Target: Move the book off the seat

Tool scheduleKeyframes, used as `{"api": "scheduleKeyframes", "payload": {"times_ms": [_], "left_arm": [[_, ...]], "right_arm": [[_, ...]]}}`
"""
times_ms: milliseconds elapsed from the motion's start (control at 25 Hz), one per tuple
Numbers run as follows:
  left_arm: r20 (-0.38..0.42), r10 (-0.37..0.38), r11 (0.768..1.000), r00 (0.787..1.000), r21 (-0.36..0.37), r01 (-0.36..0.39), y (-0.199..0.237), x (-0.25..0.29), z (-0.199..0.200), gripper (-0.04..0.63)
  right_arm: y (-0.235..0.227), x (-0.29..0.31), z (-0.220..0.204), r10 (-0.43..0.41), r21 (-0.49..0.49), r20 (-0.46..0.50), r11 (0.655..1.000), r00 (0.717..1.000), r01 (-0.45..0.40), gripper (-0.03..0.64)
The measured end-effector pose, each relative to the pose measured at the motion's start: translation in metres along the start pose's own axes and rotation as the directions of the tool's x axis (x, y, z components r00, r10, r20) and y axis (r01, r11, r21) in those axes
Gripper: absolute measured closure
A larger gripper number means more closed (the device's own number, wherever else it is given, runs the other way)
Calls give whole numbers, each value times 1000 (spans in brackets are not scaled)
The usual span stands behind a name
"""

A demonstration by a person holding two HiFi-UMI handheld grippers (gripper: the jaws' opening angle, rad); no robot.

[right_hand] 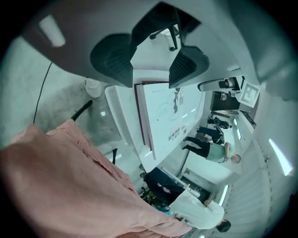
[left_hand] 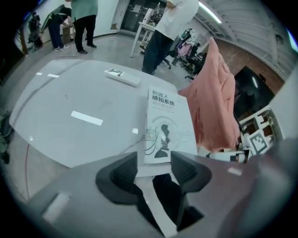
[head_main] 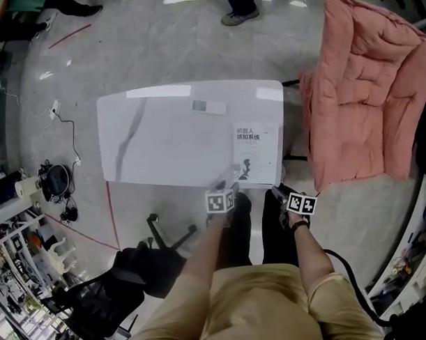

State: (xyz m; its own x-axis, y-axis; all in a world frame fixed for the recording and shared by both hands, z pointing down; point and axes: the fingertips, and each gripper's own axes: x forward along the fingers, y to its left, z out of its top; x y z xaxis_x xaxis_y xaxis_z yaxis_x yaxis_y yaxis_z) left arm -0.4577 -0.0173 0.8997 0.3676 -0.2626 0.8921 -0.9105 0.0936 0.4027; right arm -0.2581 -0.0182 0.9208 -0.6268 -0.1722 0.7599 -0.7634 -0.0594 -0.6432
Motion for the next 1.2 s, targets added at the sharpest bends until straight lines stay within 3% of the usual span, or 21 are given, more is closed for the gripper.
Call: {"api": "scheduleKeyframes", "payload": {"times_ms": [160,320,480,680,840,960,1200], "left_arm": [[35,-26,1000,999,16,25,-14,-40,27,366],[58,-38,996,998,88,33,-45,-84,47,368],[224,-76,988,972,151,43,-86,-140,100,424],[430,-119,976,895,218,25,-133,-215,151,484],[560,-149,975,815,219,28,-165,-270,172,520],[628,-170,964,760,264,-2,-182,-307,191,539],[743,-215,939,634,337,-76,-216,-373,226,594]], "right_arm": [[49,-25,27,27,-85,50,996,998,-23,374],[112,-55,55,103,-170,129,982,986,-81,379],[177,-87,97,154,-273,212,958,965,-92,418],[234,-136,133,185,-453,249,890,950,-55,480],[263,-182,154,188,-505,303,863,934,-10,525],[296,-210,175,203,-562,338,827,919,25,593],[369,-279,205,331,-692,441,717,834,81,612]]}}
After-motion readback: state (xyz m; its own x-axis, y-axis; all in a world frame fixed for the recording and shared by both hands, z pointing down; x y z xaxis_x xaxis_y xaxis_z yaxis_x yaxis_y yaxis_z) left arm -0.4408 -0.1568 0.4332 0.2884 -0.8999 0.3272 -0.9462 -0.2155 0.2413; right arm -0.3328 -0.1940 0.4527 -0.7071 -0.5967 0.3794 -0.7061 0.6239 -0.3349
